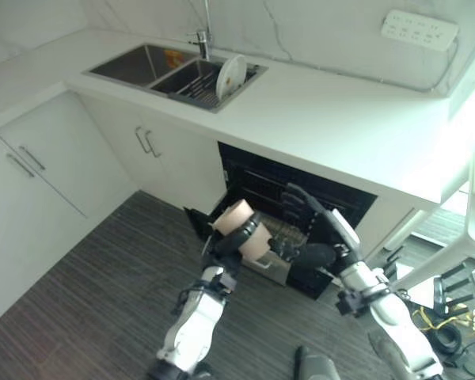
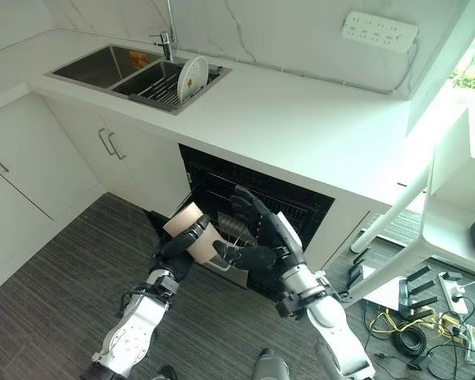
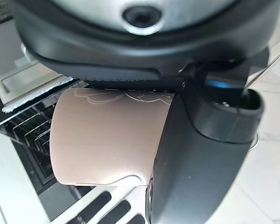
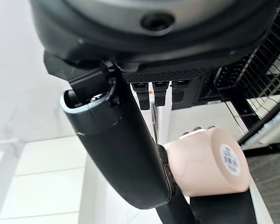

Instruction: Place the dishes in the dishwasher.

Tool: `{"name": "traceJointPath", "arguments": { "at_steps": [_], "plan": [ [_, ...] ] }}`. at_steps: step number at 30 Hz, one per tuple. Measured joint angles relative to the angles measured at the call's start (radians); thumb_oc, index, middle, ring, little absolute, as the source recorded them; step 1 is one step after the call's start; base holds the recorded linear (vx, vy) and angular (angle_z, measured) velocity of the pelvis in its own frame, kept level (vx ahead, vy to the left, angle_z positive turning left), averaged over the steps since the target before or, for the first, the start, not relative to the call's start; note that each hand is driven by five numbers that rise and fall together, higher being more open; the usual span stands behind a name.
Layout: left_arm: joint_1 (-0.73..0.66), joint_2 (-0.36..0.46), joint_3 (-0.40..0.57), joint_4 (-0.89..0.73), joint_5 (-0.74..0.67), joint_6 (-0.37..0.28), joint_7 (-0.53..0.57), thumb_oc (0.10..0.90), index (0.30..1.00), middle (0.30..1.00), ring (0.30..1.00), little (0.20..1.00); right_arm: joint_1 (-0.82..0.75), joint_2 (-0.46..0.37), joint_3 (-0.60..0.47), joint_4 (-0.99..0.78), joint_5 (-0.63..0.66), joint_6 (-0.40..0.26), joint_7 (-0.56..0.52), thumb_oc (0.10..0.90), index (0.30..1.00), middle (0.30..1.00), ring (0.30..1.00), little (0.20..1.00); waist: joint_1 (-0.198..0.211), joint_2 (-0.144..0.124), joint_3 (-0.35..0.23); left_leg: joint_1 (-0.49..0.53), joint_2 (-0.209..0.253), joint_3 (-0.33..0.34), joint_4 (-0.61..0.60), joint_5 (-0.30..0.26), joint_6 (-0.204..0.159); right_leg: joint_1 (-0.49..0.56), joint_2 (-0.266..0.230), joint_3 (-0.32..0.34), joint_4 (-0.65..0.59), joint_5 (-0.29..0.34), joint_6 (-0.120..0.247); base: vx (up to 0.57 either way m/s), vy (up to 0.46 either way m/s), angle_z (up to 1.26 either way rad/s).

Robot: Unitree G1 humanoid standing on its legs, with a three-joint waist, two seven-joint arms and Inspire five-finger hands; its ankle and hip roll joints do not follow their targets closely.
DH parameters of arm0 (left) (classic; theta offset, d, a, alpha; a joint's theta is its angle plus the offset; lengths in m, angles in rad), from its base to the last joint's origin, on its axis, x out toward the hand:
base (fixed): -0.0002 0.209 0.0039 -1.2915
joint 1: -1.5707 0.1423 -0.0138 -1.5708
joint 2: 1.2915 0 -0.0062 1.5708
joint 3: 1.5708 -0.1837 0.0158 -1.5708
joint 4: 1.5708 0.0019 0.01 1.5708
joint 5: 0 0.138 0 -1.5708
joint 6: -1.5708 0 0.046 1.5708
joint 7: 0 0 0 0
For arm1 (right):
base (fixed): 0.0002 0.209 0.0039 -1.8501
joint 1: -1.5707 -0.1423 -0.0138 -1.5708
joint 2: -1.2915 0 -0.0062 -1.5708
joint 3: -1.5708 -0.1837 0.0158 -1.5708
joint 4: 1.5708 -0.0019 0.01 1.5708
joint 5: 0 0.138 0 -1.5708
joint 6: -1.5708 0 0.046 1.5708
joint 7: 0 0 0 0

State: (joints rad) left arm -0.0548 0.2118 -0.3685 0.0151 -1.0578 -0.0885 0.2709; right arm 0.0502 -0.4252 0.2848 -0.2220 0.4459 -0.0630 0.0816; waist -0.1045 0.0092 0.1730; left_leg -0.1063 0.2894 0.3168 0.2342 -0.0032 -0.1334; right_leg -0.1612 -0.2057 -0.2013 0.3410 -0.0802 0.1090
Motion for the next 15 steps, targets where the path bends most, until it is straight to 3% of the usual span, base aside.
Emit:
{"name": "traceJointPath", "arguments": {
  "at_steps": [5,15],
  "plan": [
    [0.0,0.0,-0.002,0.001,0.002,0.0,-0.007,0.4,0.3,0.3,0.3,0.3,-0.012,-0.007,0.041,0.003,-0.014,0.009,-0.03,0.8,0.9,0.9,0.9,0.9,0.003,-0.012,-0.008,0.0,0.0,-0.007,0.001,0.002,-0.002,0.0,0.0,-0.003,0.012,-0.007,-0.003,0.01,-0.015,0.03],
    [-0.001,0.0,-0.027,0.037,0.004,0.003,-0.044,0.4,0.3,0.3,0.3,0.3,-0.032,-0.008,0.116,0.041,-0.013,0.095,-0.044,0.8,0.9,0.9,0.9,0.9,0.017,-0.012,-0.008,0.003,-0.003,-0.024,0.0,0.009,-0.002,0.012,-0.003,-0.013,0.017,-0.013,0.004,0.01,-0.002,0.03]
  ]
}}
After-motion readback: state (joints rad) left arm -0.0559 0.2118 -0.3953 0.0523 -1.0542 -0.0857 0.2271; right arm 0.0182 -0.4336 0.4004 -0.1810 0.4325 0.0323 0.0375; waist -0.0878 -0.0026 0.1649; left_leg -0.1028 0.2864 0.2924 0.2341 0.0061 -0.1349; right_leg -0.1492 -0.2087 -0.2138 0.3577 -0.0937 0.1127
